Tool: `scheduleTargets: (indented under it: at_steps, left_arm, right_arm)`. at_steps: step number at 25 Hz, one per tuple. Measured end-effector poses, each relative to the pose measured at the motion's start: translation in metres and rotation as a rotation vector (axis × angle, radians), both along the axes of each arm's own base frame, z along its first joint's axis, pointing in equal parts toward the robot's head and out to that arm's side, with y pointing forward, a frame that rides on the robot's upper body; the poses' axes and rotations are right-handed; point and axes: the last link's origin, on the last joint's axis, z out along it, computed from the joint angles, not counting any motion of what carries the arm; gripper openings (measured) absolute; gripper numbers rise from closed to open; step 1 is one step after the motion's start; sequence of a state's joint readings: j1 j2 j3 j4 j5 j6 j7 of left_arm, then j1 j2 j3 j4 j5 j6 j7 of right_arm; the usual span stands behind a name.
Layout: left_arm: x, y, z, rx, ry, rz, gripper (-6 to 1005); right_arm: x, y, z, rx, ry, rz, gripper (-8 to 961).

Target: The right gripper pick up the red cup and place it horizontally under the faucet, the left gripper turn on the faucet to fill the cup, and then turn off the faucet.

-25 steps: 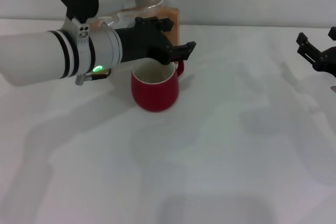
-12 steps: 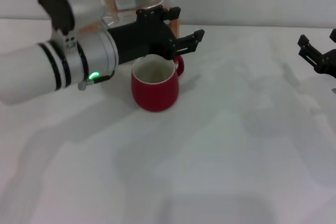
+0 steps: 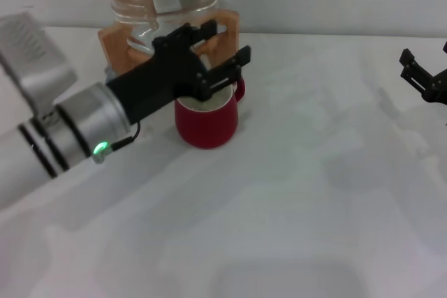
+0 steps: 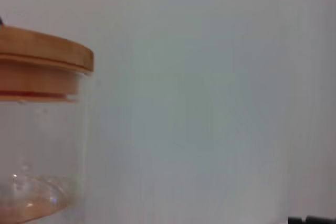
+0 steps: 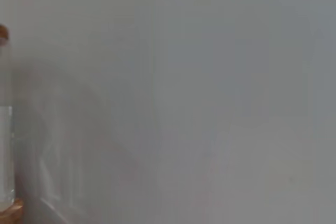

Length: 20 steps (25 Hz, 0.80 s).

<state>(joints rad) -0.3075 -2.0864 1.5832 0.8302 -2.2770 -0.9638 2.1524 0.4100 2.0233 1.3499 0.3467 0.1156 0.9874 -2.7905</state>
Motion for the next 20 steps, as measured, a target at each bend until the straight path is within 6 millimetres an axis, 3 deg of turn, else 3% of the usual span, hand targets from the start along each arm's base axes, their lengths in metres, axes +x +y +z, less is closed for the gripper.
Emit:
scheduleTargets:
  at_steps: [8,16,20]
  left_arm:
    - [-0.040,-0.026,-0.006,0.115,-0.131,0.029,757]
    - [-0.063,-0.044,-0.009,0.180,-0.179,0.122,757]
    - [-0.071,-0.049,-0.010,0.180,-0.179,0.159,757]
  right_arm:
    - [0.000,-0.016,-0.003,0.019,-0.062,0.074,858]
    - [0.008,-0.040,-0.016,-0.030,-0.047,0.072,857]
    - [-0.001,-0.053,-0.029,-0.059,0.016,0.097,857]
